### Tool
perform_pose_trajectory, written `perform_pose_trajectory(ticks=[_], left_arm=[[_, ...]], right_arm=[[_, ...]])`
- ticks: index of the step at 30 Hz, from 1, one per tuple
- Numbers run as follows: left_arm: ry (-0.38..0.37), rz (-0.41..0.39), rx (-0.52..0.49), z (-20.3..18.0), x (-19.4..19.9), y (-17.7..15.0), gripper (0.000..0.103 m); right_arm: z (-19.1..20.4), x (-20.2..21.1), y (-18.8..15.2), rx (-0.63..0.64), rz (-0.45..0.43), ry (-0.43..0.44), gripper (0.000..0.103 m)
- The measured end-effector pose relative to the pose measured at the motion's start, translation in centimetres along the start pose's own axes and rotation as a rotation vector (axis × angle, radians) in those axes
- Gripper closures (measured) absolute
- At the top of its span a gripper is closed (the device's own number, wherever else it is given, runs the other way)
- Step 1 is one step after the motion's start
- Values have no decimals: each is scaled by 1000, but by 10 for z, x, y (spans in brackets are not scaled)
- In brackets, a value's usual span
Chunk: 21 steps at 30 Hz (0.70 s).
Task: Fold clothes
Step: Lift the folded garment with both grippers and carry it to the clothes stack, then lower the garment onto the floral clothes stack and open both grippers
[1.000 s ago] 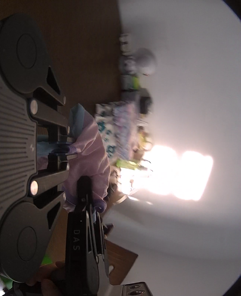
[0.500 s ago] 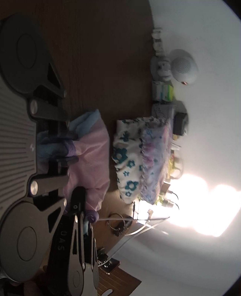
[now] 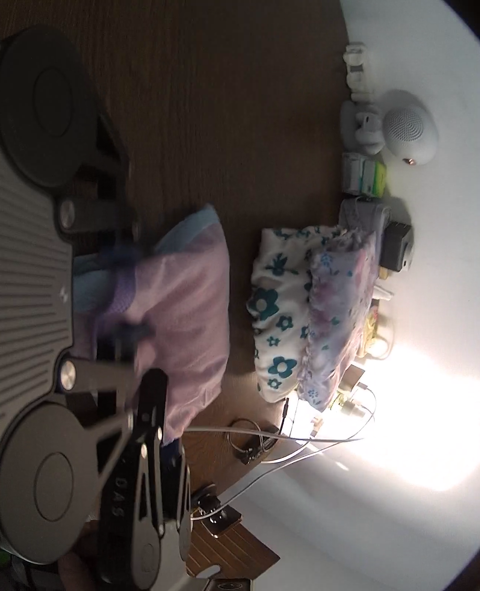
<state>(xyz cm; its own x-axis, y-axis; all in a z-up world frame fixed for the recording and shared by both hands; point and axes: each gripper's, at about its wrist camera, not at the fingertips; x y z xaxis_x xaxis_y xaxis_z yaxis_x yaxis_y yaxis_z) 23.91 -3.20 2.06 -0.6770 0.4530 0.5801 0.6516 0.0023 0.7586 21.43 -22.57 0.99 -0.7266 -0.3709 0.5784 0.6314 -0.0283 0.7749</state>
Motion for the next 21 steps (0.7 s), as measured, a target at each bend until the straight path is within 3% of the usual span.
perform_pose_trajectory(ticks=[3, 5, 8, 11, 14, 18, 21], left_arm=[[-1, -35, -1, -1, 4, 6, 94], [-30, -71, 41, 1, 12, 21, 95], [-73, -152, 55, -3, 28, 57, 95], [-98, -244, 6, -18, 42, 97, 95], [-107, -294, -13, -26, 36, 136, 95], [-90, -295, -11, -23, 1, 170, 95], [-73, -262, 13, -13, -30, 174, 96]], right_arm=[[10, 7, 9, 41, -30, -13, 91], [12, 21, 24, 32, -80, 2, 91], [15, 48, 58, 27, -170, 21, 91], [17, 67, 97, 55, -248, 20, 91], [13, 72, 140, 90, -299, -7, 91], [-6, 40, 173, 76, -266, -48, 91], [-20, 8, 179, 65, -227, -73, 91]])
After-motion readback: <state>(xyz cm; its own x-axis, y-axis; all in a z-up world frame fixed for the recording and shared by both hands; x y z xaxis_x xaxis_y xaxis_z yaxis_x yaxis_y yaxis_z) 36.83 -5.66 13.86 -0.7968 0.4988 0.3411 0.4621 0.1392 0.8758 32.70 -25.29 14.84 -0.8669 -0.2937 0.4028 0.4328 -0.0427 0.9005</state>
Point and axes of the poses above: each gripper's, at about its wrist camera, not at the fingertips, and x roughly against the way its jaws point, z to its left, y to its top, and after that the axes turned 11 degrees about -z, right-handed
